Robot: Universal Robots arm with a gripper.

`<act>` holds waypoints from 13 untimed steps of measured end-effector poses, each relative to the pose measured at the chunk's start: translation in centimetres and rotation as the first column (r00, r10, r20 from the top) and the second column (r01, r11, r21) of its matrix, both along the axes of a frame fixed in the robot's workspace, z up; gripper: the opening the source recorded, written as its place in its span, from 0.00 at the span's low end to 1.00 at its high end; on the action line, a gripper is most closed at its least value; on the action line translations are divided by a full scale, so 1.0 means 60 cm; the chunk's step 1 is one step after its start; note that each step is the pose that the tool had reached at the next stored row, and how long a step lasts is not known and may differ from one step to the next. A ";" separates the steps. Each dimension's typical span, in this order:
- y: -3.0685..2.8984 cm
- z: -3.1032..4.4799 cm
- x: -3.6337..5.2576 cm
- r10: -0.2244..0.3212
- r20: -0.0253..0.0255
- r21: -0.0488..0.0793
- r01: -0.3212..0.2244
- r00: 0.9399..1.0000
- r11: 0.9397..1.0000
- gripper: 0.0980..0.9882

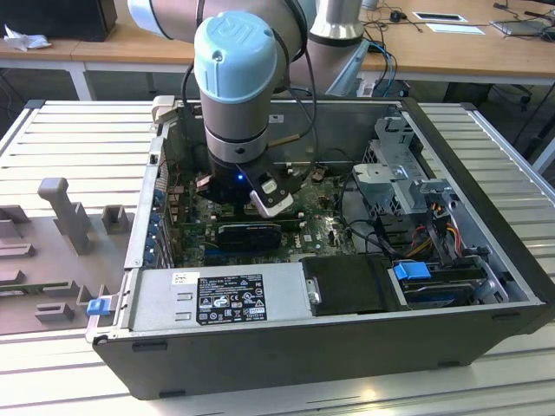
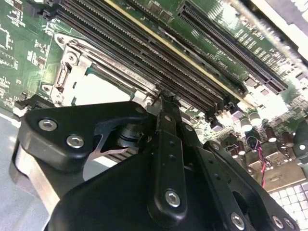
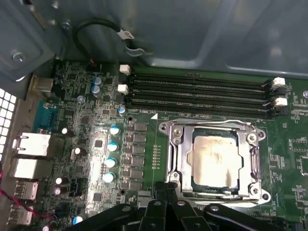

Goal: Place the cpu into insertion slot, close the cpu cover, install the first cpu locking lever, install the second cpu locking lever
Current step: 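Install the second cpu locking lever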

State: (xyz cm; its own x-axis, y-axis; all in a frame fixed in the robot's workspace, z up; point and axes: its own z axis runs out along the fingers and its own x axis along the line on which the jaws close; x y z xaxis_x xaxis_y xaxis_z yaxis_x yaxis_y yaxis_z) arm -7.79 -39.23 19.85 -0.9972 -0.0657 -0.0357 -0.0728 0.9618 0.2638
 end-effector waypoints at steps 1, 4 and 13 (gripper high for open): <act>-0.0001 -0.001 -0.001 0.000 0.000 0.003 0.000 1.000 1.000 0.01; 0.0000 -0.003 -0.004 0.000 0.002 0.018 -0.001 1.000 1.000 0.01; 0.0001 0.039 -0.006 0.000 0.003 0.021 0.000 1.000 1.000 0.01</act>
State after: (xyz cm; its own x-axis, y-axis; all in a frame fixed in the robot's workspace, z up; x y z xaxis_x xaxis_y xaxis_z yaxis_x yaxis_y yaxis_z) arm -8.13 -39.22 22.22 -0.9971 -0.0651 -0.0399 -0.0737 0.9560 0.2838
